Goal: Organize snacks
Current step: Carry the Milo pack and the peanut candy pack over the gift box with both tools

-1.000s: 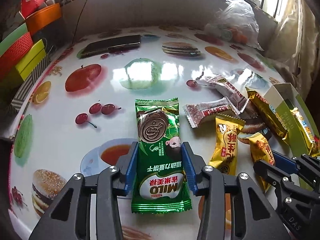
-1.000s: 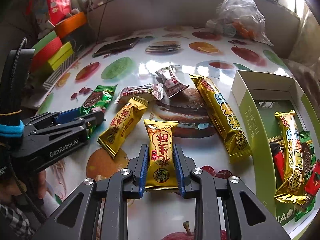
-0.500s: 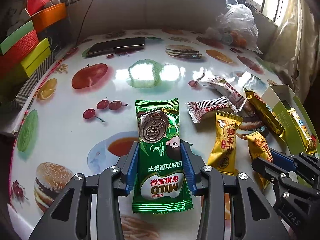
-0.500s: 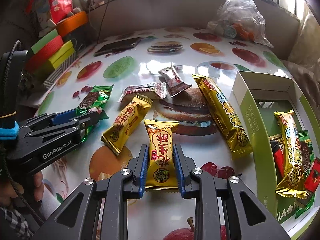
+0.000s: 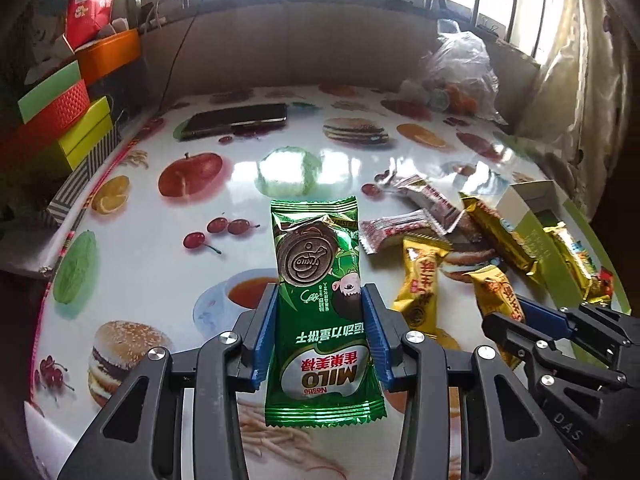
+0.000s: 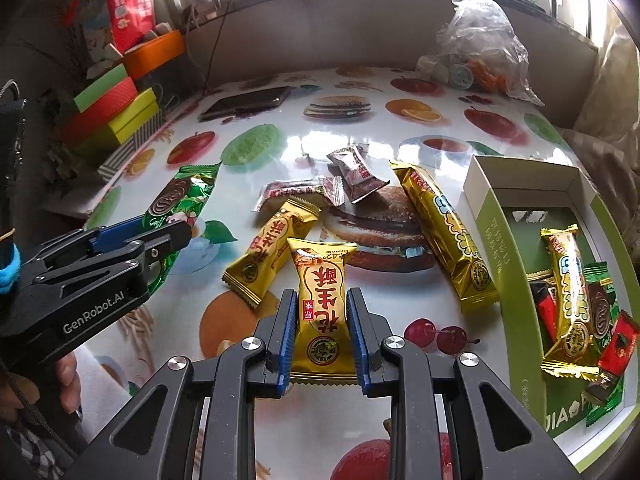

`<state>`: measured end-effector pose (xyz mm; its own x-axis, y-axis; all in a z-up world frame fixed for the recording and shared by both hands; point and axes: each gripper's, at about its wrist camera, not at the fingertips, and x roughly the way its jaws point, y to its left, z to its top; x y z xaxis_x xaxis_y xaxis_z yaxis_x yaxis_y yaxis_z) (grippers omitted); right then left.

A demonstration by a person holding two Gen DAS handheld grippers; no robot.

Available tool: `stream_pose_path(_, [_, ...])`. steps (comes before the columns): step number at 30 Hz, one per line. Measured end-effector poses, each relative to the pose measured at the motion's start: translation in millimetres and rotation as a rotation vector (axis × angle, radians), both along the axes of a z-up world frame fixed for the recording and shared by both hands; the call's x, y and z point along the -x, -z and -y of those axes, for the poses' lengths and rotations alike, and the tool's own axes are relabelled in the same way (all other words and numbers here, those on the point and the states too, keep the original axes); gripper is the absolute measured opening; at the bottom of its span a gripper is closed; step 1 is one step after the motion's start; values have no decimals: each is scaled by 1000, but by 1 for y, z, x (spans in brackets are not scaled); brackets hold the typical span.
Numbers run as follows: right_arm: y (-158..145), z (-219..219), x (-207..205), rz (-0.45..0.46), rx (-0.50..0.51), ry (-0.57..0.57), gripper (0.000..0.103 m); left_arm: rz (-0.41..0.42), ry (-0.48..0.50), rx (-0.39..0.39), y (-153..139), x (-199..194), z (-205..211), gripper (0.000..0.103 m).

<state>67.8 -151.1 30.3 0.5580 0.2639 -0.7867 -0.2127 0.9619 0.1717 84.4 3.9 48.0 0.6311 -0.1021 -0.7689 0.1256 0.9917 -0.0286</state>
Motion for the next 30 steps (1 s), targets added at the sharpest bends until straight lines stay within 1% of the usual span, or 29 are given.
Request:
stream_pose_path(12, [-20, 10, 13, 45, -8, 29, 24, 51, 55, 19, -23, 15, 18, 42])
stream_pose_path(16, [-27, 17, 18, 62, -16, 47, 24, 68, 70, 15, -30, 19, 26, 42])
stream_pose_path(25, [-41, 41, 24, 91, -17, 110, 24, 86, 142, 39, -41, 23, 52, 42])
stream_pose_path(30, [-43, 56, 27, 93, -13, 146, 24, 91, 178, 48, -45, 22, 69, 42])
